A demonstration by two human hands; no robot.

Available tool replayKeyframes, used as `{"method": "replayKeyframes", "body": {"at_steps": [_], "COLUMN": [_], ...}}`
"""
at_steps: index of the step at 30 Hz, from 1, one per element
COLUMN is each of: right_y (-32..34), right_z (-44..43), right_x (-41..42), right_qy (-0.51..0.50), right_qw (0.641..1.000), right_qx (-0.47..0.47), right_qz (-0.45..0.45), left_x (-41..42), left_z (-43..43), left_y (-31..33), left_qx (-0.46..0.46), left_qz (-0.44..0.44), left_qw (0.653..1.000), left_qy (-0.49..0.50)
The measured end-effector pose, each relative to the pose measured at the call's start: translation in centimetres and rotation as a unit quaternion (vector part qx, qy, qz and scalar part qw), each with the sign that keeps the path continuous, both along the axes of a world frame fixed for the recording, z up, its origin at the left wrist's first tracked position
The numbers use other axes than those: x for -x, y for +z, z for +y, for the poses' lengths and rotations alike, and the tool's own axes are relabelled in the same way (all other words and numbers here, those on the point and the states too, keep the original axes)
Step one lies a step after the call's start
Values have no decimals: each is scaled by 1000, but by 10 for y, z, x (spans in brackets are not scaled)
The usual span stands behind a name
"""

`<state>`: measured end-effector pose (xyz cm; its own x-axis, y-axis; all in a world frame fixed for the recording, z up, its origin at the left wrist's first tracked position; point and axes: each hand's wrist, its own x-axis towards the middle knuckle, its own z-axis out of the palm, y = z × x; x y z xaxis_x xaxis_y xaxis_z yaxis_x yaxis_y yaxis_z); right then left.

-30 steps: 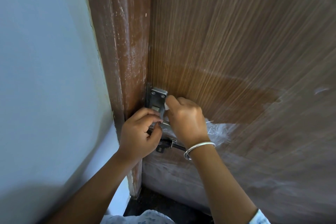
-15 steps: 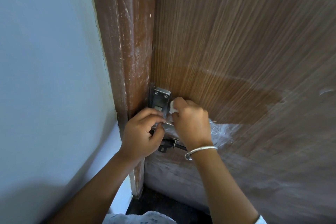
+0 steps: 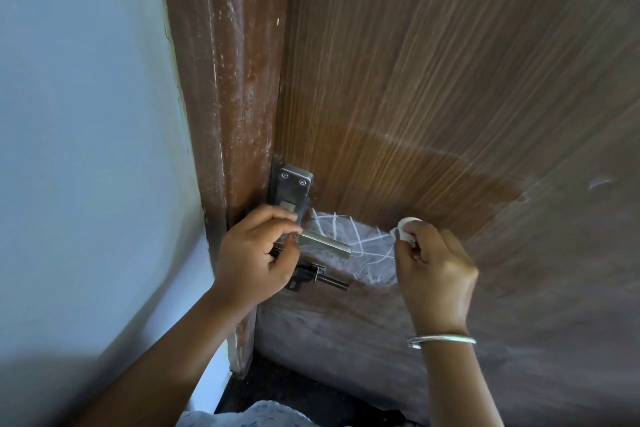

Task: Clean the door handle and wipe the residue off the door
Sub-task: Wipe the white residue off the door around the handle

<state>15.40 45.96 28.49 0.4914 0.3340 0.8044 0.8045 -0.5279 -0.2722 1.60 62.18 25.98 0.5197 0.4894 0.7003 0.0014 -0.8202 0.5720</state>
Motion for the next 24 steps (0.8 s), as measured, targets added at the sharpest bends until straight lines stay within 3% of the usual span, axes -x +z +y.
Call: {"method": "replayKeyframes", "body": {"at_steps": [6,18,24], "right_y": [-10,-36,-42], "right_z": [33,-56,-26], "right_x": [7,-29,-19], "right_qy": [67,-60,-32], "right_qw": [995,994,997], "right_qx": [57,-87,-59], "right_qz": [-45,-3,-31], "left_x": [2,-2,0], "left_z": [1,-1,0], "left_y": [2,1,1], "left_qx": [-13,-21,-24], "left_qz": [12,11,5], "left_qw": [1000,1000,1000], "left_qy": [-2,-1,6]}}
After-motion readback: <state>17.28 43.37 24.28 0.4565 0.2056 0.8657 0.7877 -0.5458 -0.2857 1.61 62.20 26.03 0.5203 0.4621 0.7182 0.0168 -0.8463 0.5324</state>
